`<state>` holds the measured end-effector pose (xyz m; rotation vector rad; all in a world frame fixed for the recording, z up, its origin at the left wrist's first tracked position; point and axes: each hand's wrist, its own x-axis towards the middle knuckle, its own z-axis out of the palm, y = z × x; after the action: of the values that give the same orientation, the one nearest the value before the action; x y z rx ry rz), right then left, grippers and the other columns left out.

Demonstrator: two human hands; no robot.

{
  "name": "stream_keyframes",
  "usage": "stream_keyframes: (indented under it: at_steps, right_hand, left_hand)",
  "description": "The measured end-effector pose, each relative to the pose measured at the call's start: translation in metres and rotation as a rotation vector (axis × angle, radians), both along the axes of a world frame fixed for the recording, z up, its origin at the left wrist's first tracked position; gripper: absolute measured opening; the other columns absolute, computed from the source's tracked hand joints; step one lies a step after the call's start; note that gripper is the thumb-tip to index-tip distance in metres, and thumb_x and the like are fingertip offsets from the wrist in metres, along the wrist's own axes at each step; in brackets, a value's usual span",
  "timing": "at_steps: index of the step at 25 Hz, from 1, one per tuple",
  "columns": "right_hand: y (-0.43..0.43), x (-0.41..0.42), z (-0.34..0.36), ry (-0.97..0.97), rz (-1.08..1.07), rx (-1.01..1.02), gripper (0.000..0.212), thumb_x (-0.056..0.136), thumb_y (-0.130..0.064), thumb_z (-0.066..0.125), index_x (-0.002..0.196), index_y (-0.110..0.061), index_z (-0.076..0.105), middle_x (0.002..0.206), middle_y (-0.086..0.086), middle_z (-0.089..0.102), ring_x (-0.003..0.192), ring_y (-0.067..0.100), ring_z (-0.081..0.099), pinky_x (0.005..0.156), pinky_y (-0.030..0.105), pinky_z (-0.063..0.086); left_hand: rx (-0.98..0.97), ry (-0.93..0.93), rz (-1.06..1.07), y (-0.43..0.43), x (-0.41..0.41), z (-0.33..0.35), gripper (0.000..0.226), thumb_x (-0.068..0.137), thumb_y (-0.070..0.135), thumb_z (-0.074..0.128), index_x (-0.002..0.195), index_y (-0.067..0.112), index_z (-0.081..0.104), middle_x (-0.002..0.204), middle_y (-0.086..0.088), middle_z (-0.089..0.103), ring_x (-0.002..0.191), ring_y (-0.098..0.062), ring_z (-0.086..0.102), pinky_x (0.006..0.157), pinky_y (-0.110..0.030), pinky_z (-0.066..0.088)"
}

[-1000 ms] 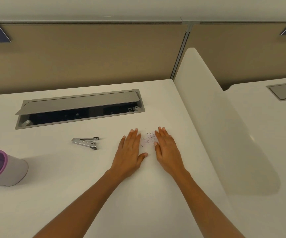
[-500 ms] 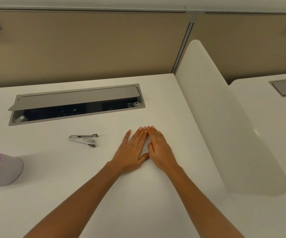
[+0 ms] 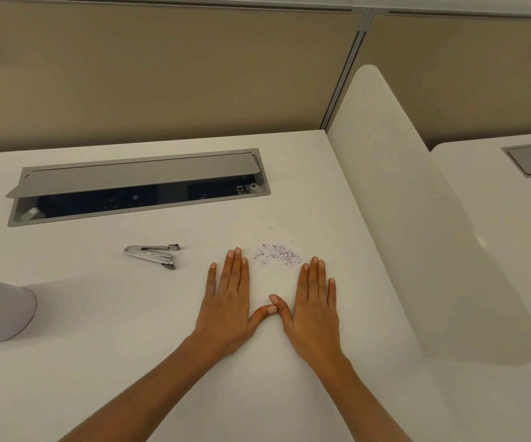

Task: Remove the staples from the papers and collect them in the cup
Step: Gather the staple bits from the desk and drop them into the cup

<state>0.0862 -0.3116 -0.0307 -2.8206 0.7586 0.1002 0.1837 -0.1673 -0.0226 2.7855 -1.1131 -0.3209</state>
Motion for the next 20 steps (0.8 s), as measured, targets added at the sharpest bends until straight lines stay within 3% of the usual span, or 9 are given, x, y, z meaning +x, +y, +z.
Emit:
stream_keyframes:
  at_steps: [4, 8, 11, 16, 18, 20]
  right_hand:
    - [-0.005, 0.024, -0.001, -0.007, 0.052, -0.007, 0.080, 0.090, -0.065, -0.001, 0.150, -0.012, -0.008, 0.159, 0.005, -0.011, 0.148, 0.020, -0.014, 0.120, 0.042, -0.005]
    - [-0.016, 0.039, -0.002, -0.013, 0.207, 0.021, 0.070, 0.094, -0.060, 0.001, 0.148, -0.019, -0.013, 0.159, -0.001, -0.016, 0.147, 0.016, -0.018, 0.121, 0.042, -0.006]
    - [-0.028, 0.046, -0.003, -0.089, 0.135, 0.068, 0.063, 0.098, -0.051, 0.012, 0.148, -0.019, -0.011, 0.160, -0.001, -0.009, 0.146, 0.012, -0.015, 0.120, 0.037, -0.007]
    - [-0.029, 0.054, -0.004, -0.127, 0.132, 0.136, 0.065, 0.097, -0.049, 0.014, 0.149, -0.016, -0.006, 0.161, 0.000, 0.001, 0.146, 0.008, -0.008, 0.121, 0.037, -0.008]
    - [-0.027, 0.054, -0.002, -0.146, 0.191, 0.181, 0.067, 0.096, -0.052, 0.007, 0.151, -0.015, -0.002, 0.160, -0.003, 0.004, 0.147, 0.007, -0.003, 0.122, 0.037, -0.004]
    - [-0.030, 0.050, 0.001, -0.189, 0.234, 0.248, 0.060, 0.099, -0.045, 0.013, 0.152, -0.020, 0.005, 0.157, -0.011, 0.007, 0.146, 0.000, -0.001, 0.122, 0.032, -0.001]
  left_hand:
    - [0.012, -0.023, -0.058, -0.008, 0.012, -0.004, 0.087, 0.084, 0.068, -0.011, 0.149, 0.010, -0.012, 0.159, -0.007, -0.017, 0.145, -0.022, -0.019, 0.118, -0.050, -0.010]
    - [0.020, -0.043, -0.205, -0.015, 0.032, -0.007, 0.092, 0.082, 0.076, -0.002, 0.150, 0.014, -0.009, 0.159, -0.004, -0.014, 0.146, -0.021, -0.017, 0.118, -0.055, -0.002]
    - [-0.006, -0.023, -0.199, -0.022, 0.048, -0.008, 0.094, 0.083, 0.076, 0.001, 0.150, 0.011, -0.011, 0.160, -0.005, -0.014, 0.146, -0.020, -0.017, 0.118, -0.053, -0.005]
    - [-0.153, 0.095, -0.248, -0.042, 0.074, -0.004, 0.091, 0.079, 0.078, -0.005, 0.147, 0.021, -0.022, 0.155, 0.008, -0.024, 0.136, -0.001, -0.034, 0.110, -0.031, -0.030]
    - [-0.210, 0.136, -0.333, -0.045, 0.076, -0.001, 0.084, 0.079, 0.078, -0.005, 0.144, 0.027, -0.023, 0.151, 0.013, -0.023, 0.132, 0.007, -0.036, 0.106, -0.024, -0.033]
    - [-0.244, 0.134, -0.397, -0.041, 0.074, 0.001, 0.078, 0.084, 0.074, 0.001, 0.144, 0.029, -0.018, 0.151, 0.013, -0.016, 0.131, 0.012, -0.035, 0.106, -0.019, -0.032]
